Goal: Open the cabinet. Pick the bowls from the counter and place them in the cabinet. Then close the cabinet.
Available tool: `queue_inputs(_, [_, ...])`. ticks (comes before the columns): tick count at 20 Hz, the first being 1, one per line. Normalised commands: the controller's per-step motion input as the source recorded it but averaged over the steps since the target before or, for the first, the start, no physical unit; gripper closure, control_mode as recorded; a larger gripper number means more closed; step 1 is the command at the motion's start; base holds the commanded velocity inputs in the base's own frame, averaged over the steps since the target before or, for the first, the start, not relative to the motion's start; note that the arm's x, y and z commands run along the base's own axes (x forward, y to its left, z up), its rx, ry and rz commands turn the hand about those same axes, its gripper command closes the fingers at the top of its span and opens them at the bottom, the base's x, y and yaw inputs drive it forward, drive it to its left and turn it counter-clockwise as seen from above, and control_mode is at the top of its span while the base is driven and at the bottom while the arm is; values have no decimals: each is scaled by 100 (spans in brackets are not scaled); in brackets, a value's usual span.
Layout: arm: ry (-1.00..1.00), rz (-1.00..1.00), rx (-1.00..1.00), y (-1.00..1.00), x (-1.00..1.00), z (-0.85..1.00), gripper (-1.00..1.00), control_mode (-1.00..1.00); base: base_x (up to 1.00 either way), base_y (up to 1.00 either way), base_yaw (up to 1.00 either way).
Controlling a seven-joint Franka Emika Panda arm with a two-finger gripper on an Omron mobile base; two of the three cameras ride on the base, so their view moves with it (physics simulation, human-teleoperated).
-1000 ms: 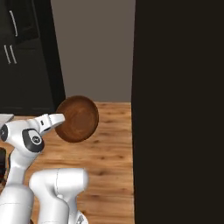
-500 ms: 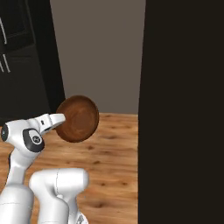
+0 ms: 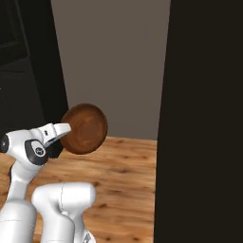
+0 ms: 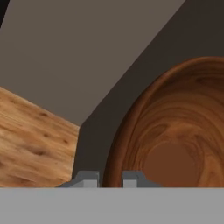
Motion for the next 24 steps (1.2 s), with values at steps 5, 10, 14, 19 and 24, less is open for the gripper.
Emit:
queue_inputs(5, [0,0,0,0,0,0,100,100,100,1,13])
queue_inputs(10, [0,0,0,0,0,0,100,100,100,21,11])
queue_inputs(14, [0,0,0,0,0,0,100,100,83,93,1])
queue_inputs(19, [0,0,0,0,0,0,100,100,23,100,-10])
queue_inputs(24, [0,0,0,0,0,0,100,100,-81,48,-28])
